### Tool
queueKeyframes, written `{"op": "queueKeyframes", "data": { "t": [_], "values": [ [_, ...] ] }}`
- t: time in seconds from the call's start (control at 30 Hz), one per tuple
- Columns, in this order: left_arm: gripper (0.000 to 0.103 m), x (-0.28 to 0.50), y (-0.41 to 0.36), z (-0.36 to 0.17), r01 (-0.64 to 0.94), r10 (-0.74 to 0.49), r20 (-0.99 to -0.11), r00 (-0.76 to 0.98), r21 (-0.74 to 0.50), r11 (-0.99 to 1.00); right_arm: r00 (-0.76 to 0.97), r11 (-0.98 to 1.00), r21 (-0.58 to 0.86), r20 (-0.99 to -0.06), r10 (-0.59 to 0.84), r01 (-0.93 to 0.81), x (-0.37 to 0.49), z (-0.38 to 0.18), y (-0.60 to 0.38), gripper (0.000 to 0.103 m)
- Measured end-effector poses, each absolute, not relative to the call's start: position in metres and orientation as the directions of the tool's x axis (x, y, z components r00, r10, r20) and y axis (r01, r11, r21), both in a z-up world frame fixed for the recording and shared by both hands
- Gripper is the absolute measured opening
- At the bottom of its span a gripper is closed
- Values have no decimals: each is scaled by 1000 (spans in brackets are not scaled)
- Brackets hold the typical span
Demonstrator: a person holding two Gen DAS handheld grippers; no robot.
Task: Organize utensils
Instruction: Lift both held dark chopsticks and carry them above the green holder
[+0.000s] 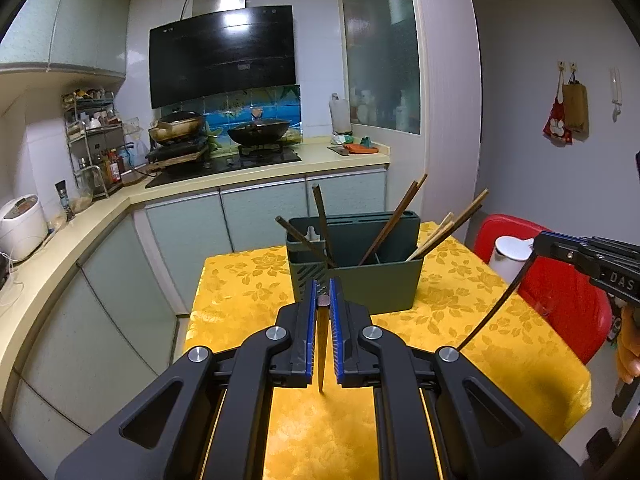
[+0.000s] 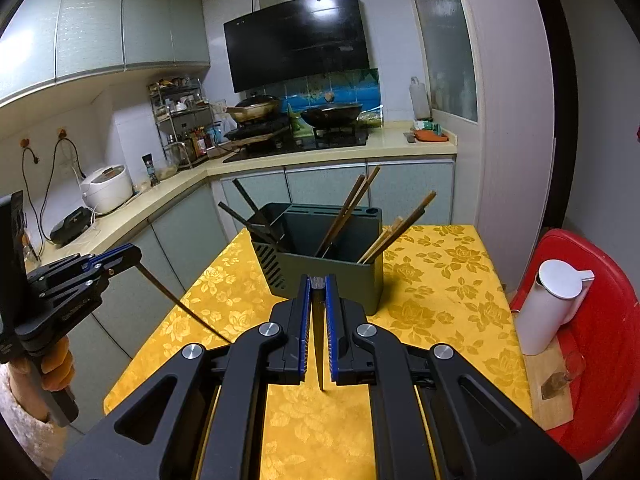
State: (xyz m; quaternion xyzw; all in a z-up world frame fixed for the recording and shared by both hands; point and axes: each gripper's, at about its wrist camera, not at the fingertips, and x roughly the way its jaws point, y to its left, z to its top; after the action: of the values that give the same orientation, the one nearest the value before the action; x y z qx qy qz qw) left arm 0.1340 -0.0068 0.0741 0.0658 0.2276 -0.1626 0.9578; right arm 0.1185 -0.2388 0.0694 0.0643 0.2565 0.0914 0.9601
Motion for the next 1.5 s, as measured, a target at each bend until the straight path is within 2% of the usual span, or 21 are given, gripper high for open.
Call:
{"op": "queueKeyframes", "data": {
  "t": [0.47, 0.87, 1.07, 1.27, 1.5],
  "values": [
    [6, 164, -21, 121, 370, -318, -471, 823, 20, 929, 863, 981, 147, -470, 183, -127, 146, 124, -247, 8],
    [6, 201, -60, 180, 385, -341, -414, 844, 23, 923, 886, 988, 129, -443, 139, -90, 189, 168, -254, 8],
    [6, 235, -76, 198, 343, -311, -379, 872, 19, 939, 892, 989, 126, -436, 121, -72, 218, 175, -255, 8],
    [6, 267, -91, 197, 332, -305, -379, 874, 6, 943, 881, 992, 117, -462, 99, -50, 251, 169, -252, 8],
    [7, 299, -102, 168, 330, -286, -437, 853, 26, 944, 848, 993, 115, -523, 88, -32, 281, 153, -253, 8]
  ]
}}
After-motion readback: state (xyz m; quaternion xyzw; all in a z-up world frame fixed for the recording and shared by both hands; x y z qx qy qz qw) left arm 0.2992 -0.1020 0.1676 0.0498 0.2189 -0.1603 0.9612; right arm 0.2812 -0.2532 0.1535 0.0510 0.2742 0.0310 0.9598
